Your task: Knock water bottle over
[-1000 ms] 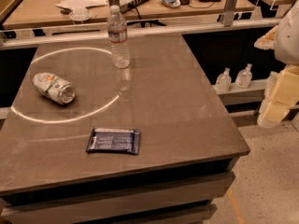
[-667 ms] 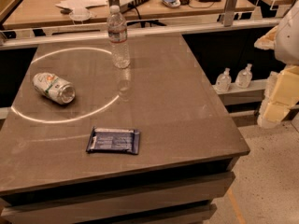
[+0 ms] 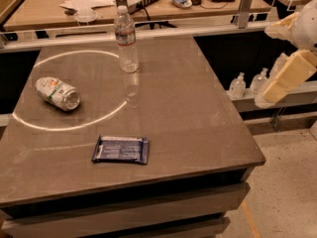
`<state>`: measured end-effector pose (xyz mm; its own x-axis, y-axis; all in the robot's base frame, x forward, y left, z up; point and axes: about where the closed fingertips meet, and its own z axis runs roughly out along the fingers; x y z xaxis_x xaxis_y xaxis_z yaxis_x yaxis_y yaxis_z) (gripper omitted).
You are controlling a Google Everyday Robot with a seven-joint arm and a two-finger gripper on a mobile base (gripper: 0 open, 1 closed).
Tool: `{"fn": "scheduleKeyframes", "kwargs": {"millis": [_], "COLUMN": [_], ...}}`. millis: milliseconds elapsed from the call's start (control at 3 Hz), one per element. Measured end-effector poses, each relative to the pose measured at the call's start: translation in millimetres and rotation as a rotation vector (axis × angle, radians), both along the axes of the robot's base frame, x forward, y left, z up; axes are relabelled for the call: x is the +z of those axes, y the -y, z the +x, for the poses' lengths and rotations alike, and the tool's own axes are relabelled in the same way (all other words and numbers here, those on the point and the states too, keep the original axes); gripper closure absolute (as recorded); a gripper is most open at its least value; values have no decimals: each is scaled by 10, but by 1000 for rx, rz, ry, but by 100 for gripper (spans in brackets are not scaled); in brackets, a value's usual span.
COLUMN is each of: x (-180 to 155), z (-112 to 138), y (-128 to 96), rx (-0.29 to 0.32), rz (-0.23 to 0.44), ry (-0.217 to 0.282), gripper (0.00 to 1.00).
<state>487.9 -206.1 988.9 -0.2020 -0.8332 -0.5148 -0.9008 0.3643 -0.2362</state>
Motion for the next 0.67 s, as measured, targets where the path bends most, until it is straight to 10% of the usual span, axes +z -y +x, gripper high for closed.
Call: {"fn": "scheduleKeyframes", "kwargs": {"millis": [667], "x": [309], "z": [711], "y": [-775], "rx": [-1], "rz": [504], "ry": [133], "gripper": [0]}}
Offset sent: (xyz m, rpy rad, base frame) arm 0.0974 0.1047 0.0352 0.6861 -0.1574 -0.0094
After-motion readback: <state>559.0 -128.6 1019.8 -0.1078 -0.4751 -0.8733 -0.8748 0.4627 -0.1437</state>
